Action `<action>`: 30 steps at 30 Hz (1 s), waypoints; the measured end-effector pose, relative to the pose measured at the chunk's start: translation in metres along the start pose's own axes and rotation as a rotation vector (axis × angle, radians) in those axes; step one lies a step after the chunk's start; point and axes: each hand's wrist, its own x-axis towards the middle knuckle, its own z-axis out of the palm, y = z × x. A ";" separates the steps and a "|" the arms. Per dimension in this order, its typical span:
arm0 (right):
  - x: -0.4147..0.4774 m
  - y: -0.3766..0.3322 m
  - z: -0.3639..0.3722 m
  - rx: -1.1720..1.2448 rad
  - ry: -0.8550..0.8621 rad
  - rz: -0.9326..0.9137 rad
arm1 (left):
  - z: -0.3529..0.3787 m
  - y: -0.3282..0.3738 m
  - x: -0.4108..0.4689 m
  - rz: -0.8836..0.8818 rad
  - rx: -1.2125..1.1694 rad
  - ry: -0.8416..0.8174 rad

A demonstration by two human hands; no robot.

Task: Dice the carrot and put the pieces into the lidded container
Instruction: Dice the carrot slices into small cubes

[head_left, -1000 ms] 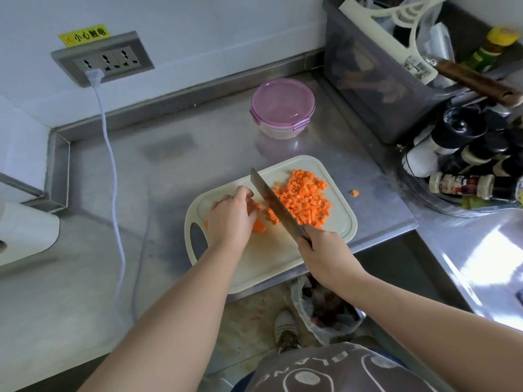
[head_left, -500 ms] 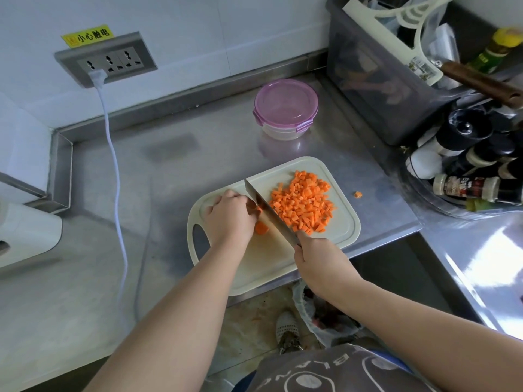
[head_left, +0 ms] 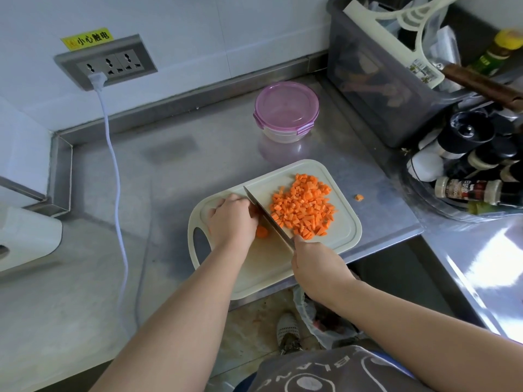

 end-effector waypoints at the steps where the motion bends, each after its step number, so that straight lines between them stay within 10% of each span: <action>1: 0.001 0.000 0.000 0.008 -0.004 0.006 | 0.000 0.000 0.000 0.003 -0.001 -0.001; 11: -0.004 0.018 -0.029 0.195 0.118 0.002 | 0.007 0.008 0.003 0.053 -0.209 -0.013; 21: -0.009 0.052 -0.046 -0.304 0.269 -0.120 | -0.052 -0.010 0.006 -0.097 -0.683 0.228; 30: -0.016 0.070 -0.057 -0.619 0.411 -0.169 | -0.046 0.034 0.014 0.322 -0.226 -0.214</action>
